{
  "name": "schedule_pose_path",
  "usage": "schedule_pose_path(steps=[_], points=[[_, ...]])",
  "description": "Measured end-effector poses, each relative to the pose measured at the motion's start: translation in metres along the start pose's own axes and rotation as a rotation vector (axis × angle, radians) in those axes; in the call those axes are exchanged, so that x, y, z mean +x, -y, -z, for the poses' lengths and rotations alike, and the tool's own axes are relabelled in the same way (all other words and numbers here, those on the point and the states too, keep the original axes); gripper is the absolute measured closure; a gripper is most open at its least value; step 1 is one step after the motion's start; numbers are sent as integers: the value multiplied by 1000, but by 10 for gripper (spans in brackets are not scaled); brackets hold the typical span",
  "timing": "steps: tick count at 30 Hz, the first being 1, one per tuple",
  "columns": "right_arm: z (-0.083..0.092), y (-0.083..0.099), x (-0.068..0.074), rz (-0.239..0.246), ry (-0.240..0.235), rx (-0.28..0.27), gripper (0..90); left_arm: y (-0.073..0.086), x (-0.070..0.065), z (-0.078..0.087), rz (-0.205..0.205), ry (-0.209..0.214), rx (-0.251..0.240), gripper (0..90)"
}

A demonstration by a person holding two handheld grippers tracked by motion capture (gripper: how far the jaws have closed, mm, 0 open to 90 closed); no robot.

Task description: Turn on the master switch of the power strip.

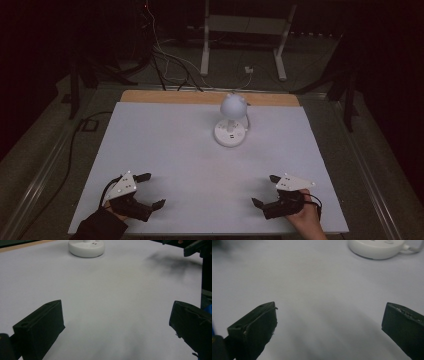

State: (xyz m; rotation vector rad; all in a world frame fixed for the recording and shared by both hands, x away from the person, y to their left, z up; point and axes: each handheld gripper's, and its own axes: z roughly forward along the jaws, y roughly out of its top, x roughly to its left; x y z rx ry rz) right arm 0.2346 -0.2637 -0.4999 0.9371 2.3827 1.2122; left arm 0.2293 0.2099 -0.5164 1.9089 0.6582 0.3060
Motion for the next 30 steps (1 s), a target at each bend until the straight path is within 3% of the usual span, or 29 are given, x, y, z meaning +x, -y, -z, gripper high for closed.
schedule_pose_path(steps=[3, 8, 15, 23, 30], points=[[2, -6, 2, -28, -36, -2, 0, 1, 2, 0, 3, -1, -2, 1], [7, -17, 9, -27, -69, -9, 0, 0, 2, 1, 14, -9, -2, 1], [12, -33, 7, -28, -84, -25, 0, 0, 0, 1, 9, -6, -1, 1], [18, -51, 3, 1, -57, -50, 0, -1, 0, 1, 10, -2, -3, 1], [23, -64, 0, 9, -60, -62, 0, -1, -1, 1, 10, 1, -3, 1]])
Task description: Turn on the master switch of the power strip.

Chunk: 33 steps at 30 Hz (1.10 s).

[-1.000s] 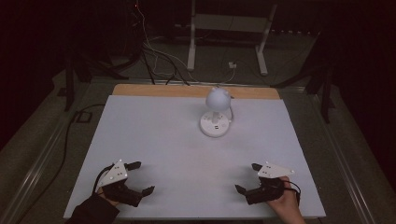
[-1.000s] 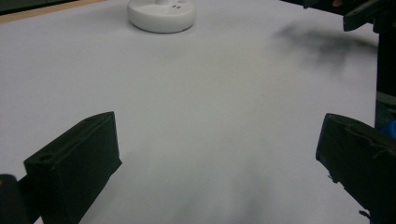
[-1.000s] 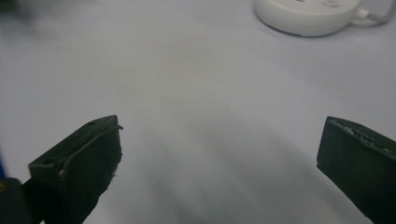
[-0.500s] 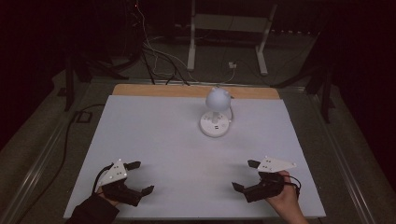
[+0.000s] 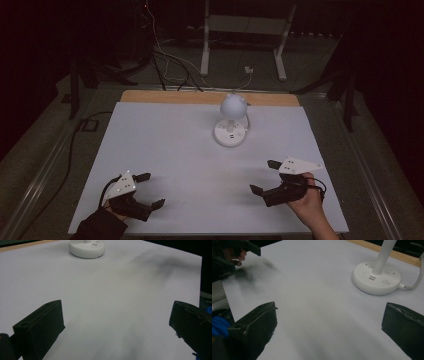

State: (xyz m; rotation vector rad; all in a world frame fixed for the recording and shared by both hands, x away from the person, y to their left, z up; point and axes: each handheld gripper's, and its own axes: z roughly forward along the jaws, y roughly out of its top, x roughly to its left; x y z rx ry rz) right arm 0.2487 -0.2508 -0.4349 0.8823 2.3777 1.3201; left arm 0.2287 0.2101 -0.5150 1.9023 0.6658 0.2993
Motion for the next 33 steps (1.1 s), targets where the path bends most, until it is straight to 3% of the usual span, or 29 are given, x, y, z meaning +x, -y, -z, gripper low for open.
schedule_pose_path(steps=[13, 33], points=[[2, -28, -15, -5, -2, -30, 0, 0, -1, 0, 4, -1, -2, 1], [-26, -55, -38, -9, 3, -18, 0, 0, 0, 1, 6, 0, -4, 1]])
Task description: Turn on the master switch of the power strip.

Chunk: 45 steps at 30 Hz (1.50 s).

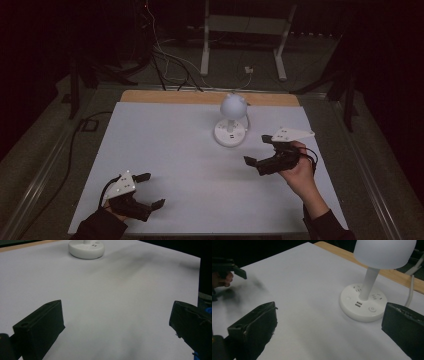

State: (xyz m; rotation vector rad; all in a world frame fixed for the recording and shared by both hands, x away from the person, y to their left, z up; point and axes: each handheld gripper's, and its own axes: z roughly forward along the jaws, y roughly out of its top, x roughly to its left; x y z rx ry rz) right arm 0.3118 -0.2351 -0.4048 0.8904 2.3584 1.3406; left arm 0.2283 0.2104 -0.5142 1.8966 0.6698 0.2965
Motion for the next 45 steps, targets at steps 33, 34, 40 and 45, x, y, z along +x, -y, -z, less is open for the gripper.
schedule_pose_path(steps=[33, 34, 40, 45], points=[[-59, -3, -52, -90, 91, -6, 6, -1, 0, 1, 5, 6, -9, 1], [-60, -3, -53, -92, 92, -2, 6, -1, 0, 1, 5, 6, -11, 1], [-72, 0, -60, -100, 102, 19, 6, -1, 1, 1, 7, 7, -11, 1], [-81, 3, -67, -105, 124, 33, 7, -1, 1, 1, 8, 6, -10, 1]])
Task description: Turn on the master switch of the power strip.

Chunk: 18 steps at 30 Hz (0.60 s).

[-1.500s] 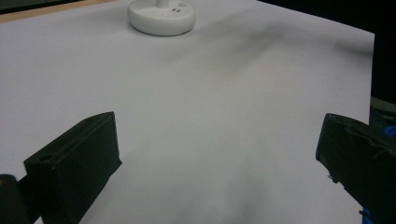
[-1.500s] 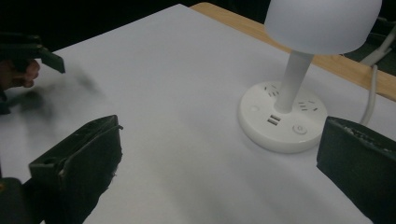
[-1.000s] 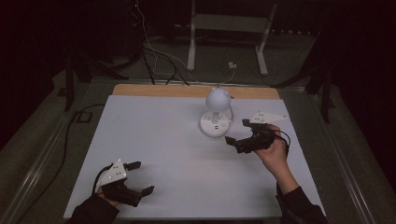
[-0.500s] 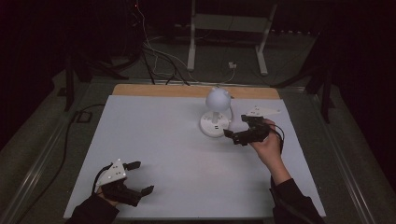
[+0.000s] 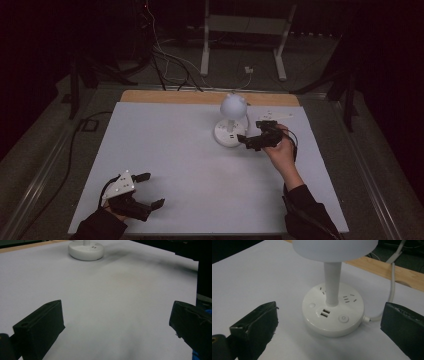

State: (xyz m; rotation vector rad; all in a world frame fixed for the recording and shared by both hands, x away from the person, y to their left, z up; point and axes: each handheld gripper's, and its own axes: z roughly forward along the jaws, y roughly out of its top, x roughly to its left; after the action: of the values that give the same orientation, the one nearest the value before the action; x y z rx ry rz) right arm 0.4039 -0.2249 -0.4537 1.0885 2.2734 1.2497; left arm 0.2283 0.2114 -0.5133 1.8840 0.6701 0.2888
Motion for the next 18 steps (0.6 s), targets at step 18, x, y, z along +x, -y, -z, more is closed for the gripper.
schedule_pose_path(steps=[18], points=[[-28, 10, -12, 5, 67, -12, 0, 0, 0, 0, 2, 3, -3, 1]])
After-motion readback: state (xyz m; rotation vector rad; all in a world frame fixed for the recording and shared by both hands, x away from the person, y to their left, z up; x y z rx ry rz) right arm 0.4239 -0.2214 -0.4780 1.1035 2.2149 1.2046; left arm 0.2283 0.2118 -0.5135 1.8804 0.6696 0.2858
